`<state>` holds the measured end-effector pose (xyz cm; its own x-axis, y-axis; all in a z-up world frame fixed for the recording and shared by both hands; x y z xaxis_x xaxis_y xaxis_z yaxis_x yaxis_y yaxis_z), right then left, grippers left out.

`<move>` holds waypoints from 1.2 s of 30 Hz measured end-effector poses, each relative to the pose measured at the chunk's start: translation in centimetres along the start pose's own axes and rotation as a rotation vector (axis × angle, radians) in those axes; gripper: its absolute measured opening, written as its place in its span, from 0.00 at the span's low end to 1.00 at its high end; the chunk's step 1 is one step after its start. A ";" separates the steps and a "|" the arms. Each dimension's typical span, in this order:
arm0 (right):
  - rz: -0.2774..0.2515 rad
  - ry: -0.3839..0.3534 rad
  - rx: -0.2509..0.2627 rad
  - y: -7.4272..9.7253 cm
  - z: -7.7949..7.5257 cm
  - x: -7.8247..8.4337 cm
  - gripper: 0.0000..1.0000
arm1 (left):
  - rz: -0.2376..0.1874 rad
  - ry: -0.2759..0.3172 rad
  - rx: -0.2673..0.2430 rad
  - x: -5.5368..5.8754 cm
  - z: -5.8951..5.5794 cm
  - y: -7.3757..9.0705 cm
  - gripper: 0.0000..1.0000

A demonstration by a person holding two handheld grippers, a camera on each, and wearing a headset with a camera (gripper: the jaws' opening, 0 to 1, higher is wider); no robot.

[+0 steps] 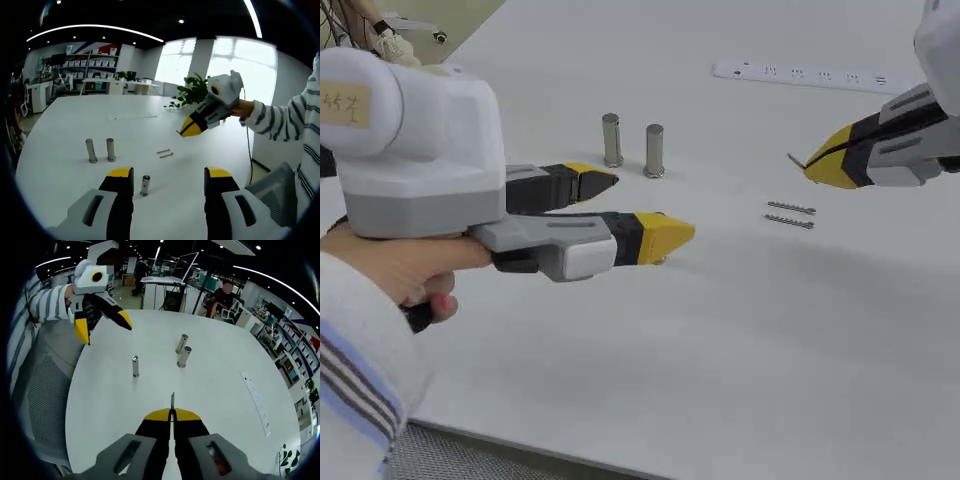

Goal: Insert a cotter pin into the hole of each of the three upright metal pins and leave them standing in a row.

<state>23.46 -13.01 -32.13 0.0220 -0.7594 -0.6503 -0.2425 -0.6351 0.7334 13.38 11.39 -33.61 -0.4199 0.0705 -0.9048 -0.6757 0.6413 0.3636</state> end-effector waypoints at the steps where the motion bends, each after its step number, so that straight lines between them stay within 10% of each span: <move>1: -0.005 0.002 0.007 0.2 0.2 0.0 0.00 | -0.001 0.002 0.005 -0.1 0.0 -0.1 0.51; 36: -0.070 0.193 0.090 -0.2 7.2 -1.5 0.00 | 0.098 0.259 0.236 -0.2 -3.4 -4.2 0.14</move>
<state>16.50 -10.71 -32.69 0.2254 -0.7322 -0.6427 -0.3194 -0.6788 0.6613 14.25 6.07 -34.22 -0.6359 -0.0358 -0.7709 -0.4785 0.8021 0.3574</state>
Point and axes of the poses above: the centre of the closed fingertips' face, and the gripper's own axes: y roughly backward along the fingers, z roughly to its left, x roughly out of its underside, the point moved 10 cm from there along y, roughly backward along the fingers, and after that the axes turned 3 degrees about -x, right-handed, at the moved point
